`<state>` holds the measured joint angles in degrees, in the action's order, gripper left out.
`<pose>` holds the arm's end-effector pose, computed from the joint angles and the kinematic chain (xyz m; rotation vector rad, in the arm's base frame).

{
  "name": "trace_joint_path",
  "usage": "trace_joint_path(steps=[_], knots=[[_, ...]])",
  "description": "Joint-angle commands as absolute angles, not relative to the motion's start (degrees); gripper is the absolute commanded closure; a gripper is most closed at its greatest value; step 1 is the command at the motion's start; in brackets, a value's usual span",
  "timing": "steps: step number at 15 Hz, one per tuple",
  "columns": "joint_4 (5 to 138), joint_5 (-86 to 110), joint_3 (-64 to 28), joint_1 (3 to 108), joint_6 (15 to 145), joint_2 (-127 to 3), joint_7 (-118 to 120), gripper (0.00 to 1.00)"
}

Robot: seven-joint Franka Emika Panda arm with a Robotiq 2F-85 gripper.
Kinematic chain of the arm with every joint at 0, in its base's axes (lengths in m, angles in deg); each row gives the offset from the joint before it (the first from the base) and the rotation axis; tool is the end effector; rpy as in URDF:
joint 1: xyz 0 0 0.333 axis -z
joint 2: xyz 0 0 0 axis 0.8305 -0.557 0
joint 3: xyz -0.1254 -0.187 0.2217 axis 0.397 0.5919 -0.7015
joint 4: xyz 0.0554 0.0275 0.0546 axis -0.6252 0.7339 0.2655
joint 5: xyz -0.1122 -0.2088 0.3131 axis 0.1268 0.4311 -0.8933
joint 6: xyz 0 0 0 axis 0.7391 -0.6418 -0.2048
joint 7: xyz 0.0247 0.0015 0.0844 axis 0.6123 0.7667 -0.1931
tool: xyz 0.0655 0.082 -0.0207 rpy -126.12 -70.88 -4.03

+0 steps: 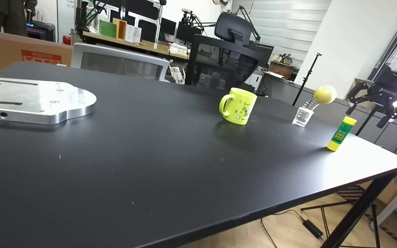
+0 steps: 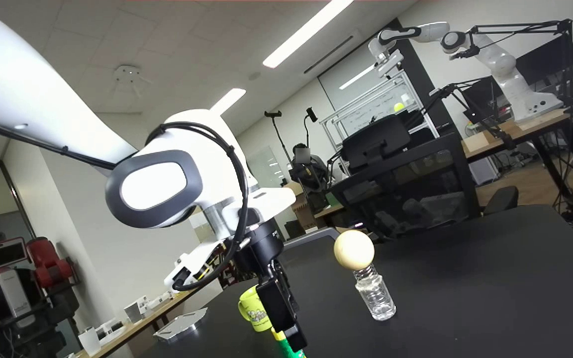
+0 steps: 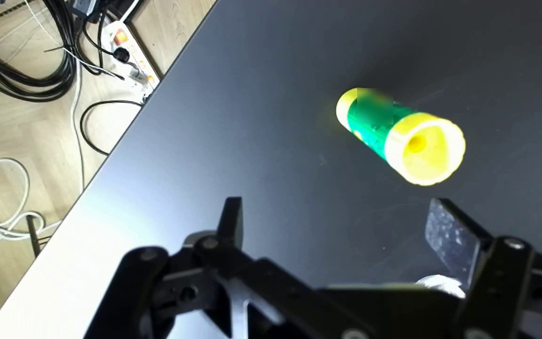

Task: Place the green and yellow glue stick inside the yellow mug

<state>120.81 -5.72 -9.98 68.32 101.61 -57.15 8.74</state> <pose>0.4338 -0.2071 0.2167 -2.7946 1.2885 -0.0876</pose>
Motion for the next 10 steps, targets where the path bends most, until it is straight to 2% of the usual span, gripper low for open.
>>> trace_joint_path(steps=[1, 10], knots=[[123.5, -6.0, -11.4, 67.7, 105.1, -56.1, 6.3, 0.0], [123.4, -8.9, -14.6, 68.4, 107.7, -57.7, 0.6, 0.0]])
